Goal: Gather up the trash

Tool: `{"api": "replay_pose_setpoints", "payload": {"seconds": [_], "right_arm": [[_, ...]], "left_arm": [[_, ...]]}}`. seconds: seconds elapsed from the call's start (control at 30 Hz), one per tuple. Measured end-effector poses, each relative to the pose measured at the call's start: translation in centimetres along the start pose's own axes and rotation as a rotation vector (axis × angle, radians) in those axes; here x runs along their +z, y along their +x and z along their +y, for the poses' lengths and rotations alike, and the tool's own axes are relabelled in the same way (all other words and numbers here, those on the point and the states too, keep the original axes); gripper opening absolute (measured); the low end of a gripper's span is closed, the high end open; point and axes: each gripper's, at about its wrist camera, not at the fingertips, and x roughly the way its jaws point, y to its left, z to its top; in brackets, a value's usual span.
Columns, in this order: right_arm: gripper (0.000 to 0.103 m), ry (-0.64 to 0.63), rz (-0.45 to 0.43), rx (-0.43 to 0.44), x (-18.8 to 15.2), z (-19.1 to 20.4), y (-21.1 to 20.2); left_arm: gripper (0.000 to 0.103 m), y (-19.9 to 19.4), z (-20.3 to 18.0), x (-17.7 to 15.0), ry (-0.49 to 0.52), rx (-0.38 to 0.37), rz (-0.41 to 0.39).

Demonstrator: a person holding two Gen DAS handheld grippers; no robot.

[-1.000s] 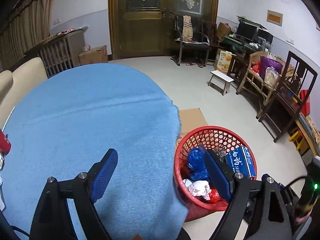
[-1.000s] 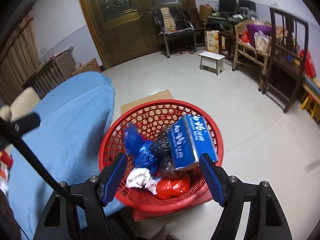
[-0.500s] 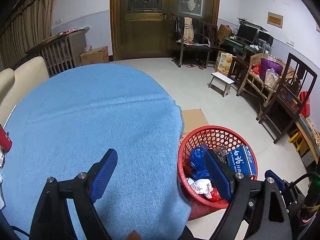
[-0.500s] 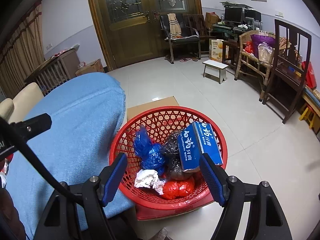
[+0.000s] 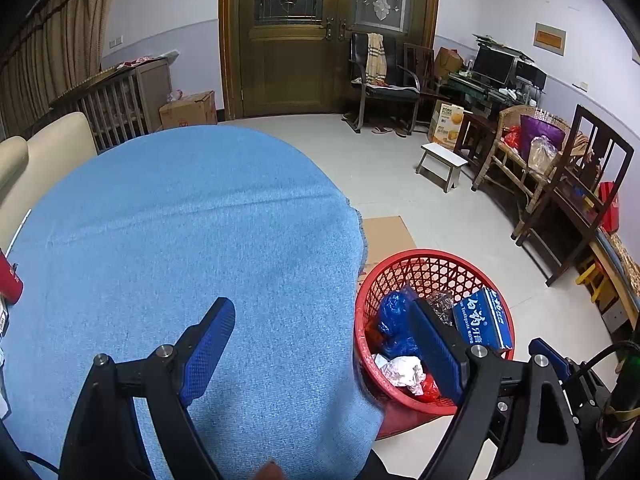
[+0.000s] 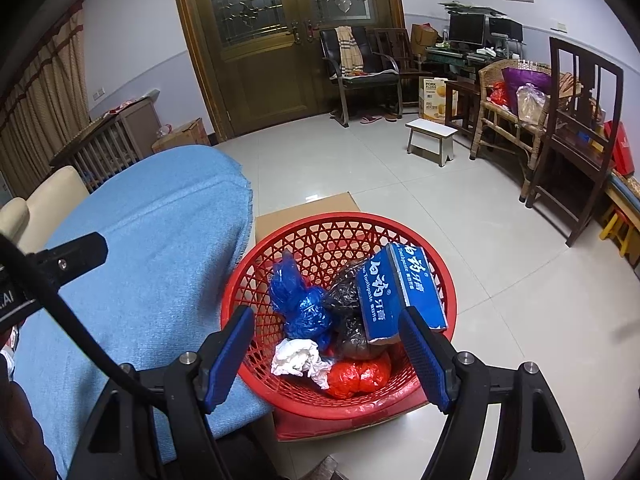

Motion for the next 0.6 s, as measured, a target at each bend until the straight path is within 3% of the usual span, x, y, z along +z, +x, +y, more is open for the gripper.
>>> {"api": "replay_pose_setpoints", "payload": {"seconds": [0.6], "right_arm": [[0.078, 0.002, 0.018, -0.001, -0.32, 0.01, 0.26]], "left_arm": [[0.088, -0.42, -0.49, -0.05, 0.030, -0.036, -0.015]]}}
